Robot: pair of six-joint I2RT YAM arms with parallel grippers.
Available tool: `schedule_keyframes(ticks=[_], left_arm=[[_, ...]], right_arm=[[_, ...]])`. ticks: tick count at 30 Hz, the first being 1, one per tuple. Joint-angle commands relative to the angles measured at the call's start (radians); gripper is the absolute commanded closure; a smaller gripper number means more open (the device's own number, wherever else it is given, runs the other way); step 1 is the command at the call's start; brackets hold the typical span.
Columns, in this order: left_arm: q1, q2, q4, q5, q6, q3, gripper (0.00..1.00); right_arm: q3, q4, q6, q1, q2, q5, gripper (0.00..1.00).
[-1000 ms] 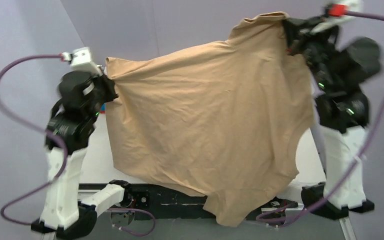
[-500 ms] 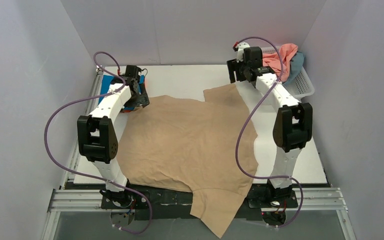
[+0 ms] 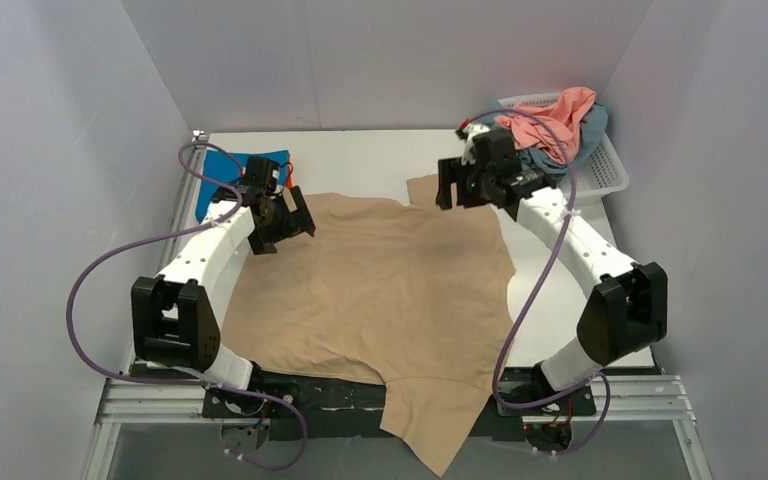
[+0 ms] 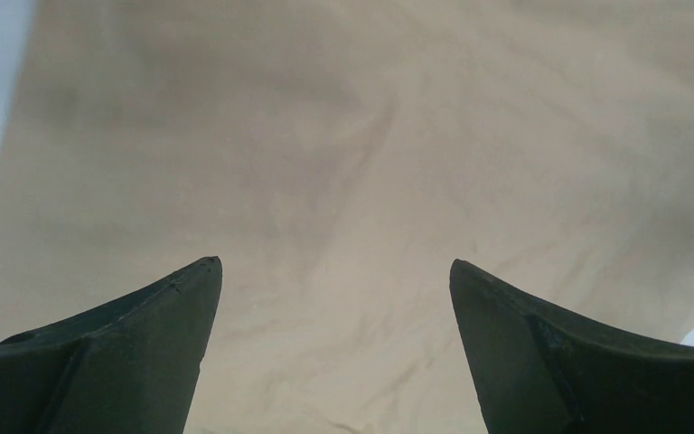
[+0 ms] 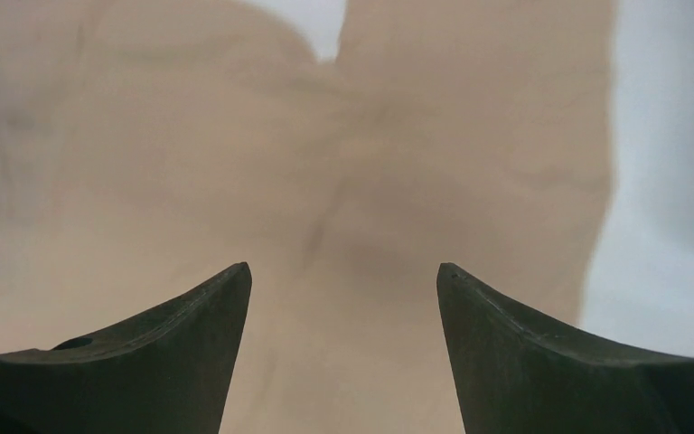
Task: Fold and stack the t-shirts
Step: Flatten out the tshirt
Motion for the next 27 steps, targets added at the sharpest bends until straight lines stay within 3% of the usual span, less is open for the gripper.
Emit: schedule_keyframes(ticks=[1,6,13,18,27], left_arm=[[-0.042,0.033,-0.010,0.109,-0.045,-0.093,0.02],[-0.077,0.113,0.026,0.130,-0.056,-0.134,0.02],[-0.090,0.260,0.040,0.146,-0.071,-0.106,0.02],[-0.091,0.404,0.023,0.166,-0.077,-0.004,0.02],[-0.092,0.693,-0.101,0.233,-0.093,0.330,0.02]], right_arm=[[-0.200,0.017,0.202,0.060,0.008,-0.112,0.18],[-0.306,0.032,0.258,0.069,0.068,-0.084,0.19],[-0.295,0.012,0.291,0.037,0.203,-0.055,0.19],[-0.204,-0.061,0.281,-0.040,0.306,-0.082,0.19],[0.044,-0.207,0.260,-0.179,0.469,-0.229,0.19]])
